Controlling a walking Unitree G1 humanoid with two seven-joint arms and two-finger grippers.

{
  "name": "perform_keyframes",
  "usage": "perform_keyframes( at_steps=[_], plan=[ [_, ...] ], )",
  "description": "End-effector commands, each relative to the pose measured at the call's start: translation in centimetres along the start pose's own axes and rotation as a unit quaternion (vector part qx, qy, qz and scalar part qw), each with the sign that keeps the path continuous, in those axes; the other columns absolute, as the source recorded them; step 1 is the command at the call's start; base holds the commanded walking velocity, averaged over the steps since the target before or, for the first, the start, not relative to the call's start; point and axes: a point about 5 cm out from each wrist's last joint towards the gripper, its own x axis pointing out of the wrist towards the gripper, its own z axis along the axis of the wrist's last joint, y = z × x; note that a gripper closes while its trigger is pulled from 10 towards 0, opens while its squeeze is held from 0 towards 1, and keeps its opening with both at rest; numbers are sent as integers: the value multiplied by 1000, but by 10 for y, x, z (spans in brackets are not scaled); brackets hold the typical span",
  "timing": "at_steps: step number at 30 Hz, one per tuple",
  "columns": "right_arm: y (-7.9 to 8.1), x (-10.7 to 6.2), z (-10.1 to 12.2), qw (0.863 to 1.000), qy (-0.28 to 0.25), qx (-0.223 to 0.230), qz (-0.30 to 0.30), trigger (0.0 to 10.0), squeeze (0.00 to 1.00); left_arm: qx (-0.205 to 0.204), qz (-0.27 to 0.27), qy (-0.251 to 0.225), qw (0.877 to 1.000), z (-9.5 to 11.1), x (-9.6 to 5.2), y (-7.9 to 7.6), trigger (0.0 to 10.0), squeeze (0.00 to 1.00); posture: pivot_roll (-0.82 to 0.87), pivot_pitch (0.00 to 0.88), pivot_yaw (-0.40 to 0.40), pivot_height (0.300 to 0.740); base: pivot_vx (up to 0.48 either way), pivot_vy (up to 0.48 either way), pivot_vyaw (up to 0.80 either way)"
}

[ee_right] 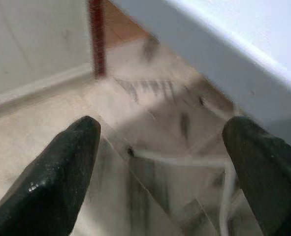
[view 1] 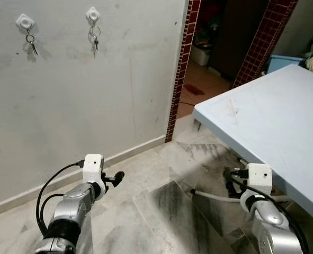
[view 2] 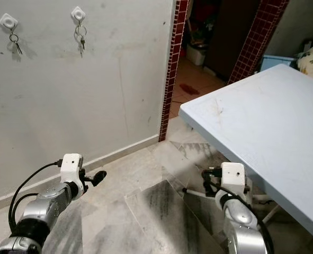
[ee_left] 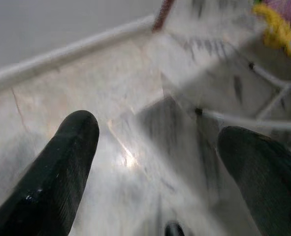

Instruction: Hang keys on a hook

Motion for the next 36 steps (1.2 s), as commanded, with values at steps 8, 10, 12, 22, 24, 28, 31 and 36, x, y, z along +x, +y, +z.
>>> perform_keyframes(
  at_steps=[8, 10, 12, 22, 24, 28, 31, 36],
  plan=[
    [-27, 0, -53, 996, 84, 21, -32, 10000, 0, 35, 36, 71, 996, -38, -3, 16, 10000, 0, 36, 0, -75, 740, 0, 0, -683],
    [-28, -1, -63, 994, 98, 26, -31, 10000, 0, 47, 37, 88, 994, -48, -3, 15, 10000, 0, 35, 0, -76, 740, 0, 0, -672],
    [-28, -3, -75, 992, 119, 38, -33, 10000, 0, 47, 39, 98, 993, -57, -4, 15, 10000, 0, 30, 0, -74, 740, 0, 0, -656],
    [-32, -15, -120, 969, 186, 139, -84, 10000, 0, 77, 66, 157, 982, -97, -16, 22, 10000, 0, 33, 0, -70, 740, 0, 0, -176],
    [-33, -22, -132, 961, 219, 133, -101, 10000, 0, 80, 78, 167, 980, -104, -18, 22, 10000, 0, 32, 0, -65, 740, 0, 0, 0],
    [-34, -29, -144, 954, 259, 103, -109, 10000, 0, 99, 82, 177, 976, -109, -19, 20, 10000, 0, 36, 0, -64, 740, 0, 0, -588],
    [-33, -30, -146, 955, 269, 77, -97, 10000, 0, 111, 77, 178, 975, -111, -17, 16, 10000, 0, 46, 0, -64, 740, 0, 0, -788],
    [-26, -25, -143, 960, 268, 45, -75, 10000, 0, 117, 70, 178, 975, -117, -15, 4, 10000, 0, 50, 0, -64, 740, 0, 0, -781]
  ],
)
